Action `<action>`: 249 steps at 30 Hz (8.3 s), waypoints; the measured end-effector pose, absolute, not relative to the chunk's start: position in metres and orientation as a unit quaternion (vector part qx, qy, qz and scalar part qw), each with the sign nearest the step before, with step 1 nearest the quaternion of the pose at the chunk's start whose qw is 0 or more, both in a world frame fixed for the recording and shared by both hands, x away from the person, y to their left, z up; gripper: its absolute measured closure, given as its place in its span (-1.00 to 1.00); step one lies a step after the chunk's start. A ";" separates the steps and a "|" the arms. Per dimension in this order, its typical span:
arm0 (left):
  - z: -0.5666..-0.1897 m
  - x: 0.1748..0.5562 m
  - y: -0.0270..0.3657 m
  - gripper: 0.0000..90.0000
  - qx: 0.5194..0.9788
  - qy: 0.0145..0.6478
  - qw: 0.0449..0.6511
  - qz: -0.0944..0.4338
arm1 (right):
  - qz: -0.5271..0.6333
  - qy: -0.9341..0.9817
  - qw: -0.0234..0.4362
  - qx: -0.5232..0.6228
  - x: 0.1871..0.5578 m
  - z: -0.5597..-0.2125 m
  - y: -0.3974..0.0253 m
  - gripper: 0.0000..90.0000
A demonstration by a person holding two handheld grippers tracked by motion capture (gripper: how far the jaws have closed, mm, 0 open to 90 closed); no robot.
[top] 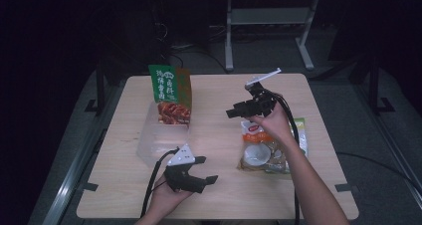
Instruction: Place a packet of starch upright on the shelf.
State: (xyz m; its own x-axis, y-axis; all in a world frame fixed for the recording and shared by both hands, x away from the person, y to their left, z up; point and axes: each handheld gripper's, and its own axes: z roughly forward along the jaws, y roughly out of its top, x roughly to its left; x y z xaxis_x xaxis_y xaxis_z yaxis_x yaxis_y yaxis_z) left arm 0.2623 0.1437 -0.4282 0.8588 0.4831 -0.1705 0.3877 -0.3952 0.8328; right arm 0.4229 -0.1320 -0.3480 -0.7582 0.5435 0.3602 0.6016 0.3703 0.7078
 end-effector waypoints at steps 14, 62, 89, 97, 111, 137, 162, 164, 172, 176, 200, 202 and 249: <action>-0.429 0.262 0.143 -0.49 0.838 0.256 0.479 0.052 | -0.419 -0.827 0.036 -0.374 0.399 -0.361 -0.175 -0.02; -0.429 0.261 0.143 -0.49 0.838 0.260 0.476 0.053 | -0.373 -0.813 0.022 -0.447 0.357 -0.398 -0.260 -0.02; -0.432 0.262 0.141 -0.49 0.841 0.259 0.473 0.050 | -0.374 -0.801 0.060 -0.464 0.384 -0.422 -0.250 0.56; -0.434 0.263 0.139 -0.49 0.841 0.259 0.473 0.044 | -0.375 -0.802 0.084 -0.457 0.384 -0.421 -0.244 0.98; -0.437 0.263 0.133 -0.49 0.842 0.257 0.473 0.036 | -0.416 -0.812 0.056 -0.405 0.360 -0.400 -0.222 1.00; -0.435 0.278 0.110 -0.46 0.837 0.264 0.478 0.023 | -0.504 -0.807 0.003 -0.308 0.313 -0.370 -0.191 1.00; -0.446 0.328 0.097 0.99 0.786 0.319 0.526 -0.066 | -0.511 -0.807 0.029 -0.296 0.318 -0.384 -0.193 1.00; -0.444 0.326 0.097 0.99 0.788 0.321 0.522 -0.053 | -0.506 -0.809 0.026 -0.298 0.318 -0.384 -0.193 1.00; -0.438 0.318 0.102 1.00 0.801 0.327 0.501 0.001 | -0.464 -0.829 0.007 -0.312 0.321 -0.394 -0.188 0.95; -0.438 0.315 0.103 1.00 0.810 0.315 0.495 0.009 | -0.468 -0.827 0.015 -0.312 0.322 -0.396 -0.182 0.83; -0.435 0.293 0.114 0.46 0.837 0.285 0.467 0.027 | -0.458 -0.839 0.003 -0.293 0.315 -0.395 -0.157 1.00; -0.434 0.290 0.116 0.42 0.838 0.281 0.466 0.032 | -0.460 -0.837 0.000 -0.296 0.315 -0.393 -0.158 1.00; -0.430 0.259 0.145 -0.32 0.846 0.242 0.471 0.070 | -0.466 -0.838 -0.020 -0.283 0.357 -0.314 -0.104 1.00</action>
